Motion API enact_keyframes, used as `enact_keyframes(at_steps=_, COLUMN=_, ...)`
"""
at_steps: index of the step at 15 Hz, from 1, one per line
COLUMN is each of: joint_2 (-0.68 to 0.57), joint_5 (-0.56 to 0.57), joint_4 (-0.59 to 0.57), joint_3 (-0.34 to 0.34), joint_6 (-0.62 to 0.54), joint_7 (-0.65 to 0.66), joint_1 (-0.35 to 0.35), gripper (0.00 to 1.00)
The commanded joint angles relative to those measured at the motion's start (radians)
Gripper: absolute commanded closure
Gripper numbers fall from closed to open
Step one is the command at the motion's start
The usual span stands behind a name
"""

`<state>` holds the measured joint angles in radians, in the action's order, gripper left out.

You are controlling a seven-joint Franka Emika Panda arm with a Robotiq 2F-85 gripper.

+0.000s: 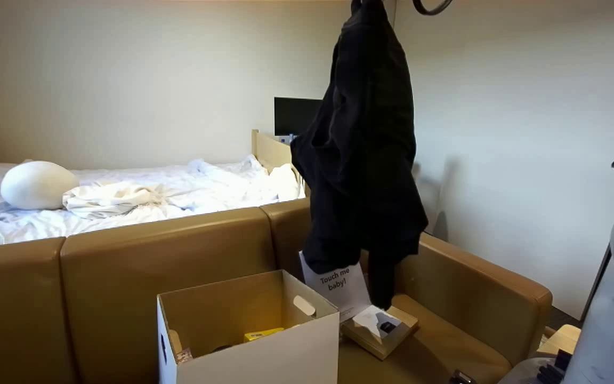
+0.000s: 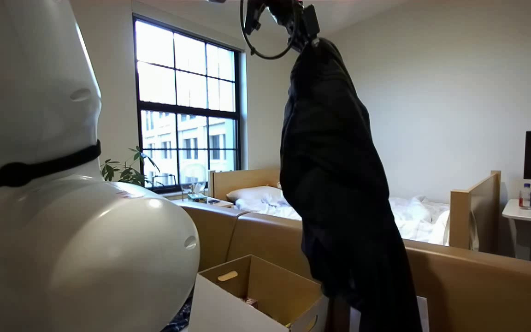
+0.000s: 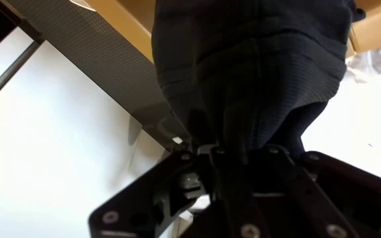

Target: Put the black hoodie inside the storage box

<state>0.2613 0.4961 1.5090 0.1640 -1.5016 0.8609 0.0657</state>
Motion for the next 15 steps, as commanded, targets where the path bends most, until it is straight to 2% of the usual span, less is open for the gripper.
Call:
enact_keyframes(at_steps=1, joint_2=-0.085, joint_5=0.104, joint_4=-0.252, joint_3=0.096, joint_6=0.04, joint_7=0.092, joint_1=-0.014, gripper=0.93)
enact_keyframes(at_steps=5, joint_2=-0.145, joint_5=0.273, joint_4=-0.452, joint_3=0.209, joint_6=0.05, joint_7=0.184, joint_1=0.032, gripper=0.93)
enact_keyframes(at_steps=8, joint_2=-0.198, joint_5=0.411, joint_4=-0.577, joint_3=0.297, joint_6=0.042, joint_7=0.28, joint_1=0.093, gripper=0.93)
enact_keyframes(at_steps=9, joint_2=-0.228, joint_5=0.466, joint_4=-0.629, joint_3=0.352, joint_6=0.049, joint_7=0.317, joint_1=0.094, gripper=0.93)
enact_keyframes(at_steps=12, joint_2=-0.316, joint_5=0.627, joint_4=-0.751, joint_3=0.464, joint_6=0.12, joint_7=0.489, joint_1=0.166, gripper=0.93)
enact_keyframes(at_steps=15, joint_2=-0.389, joint_5=0.802, joint_4=-0.804, joint_3=0.524, joint_6=0.142, joint_7=0.644, joint_1=0.263, gripper=0.93)
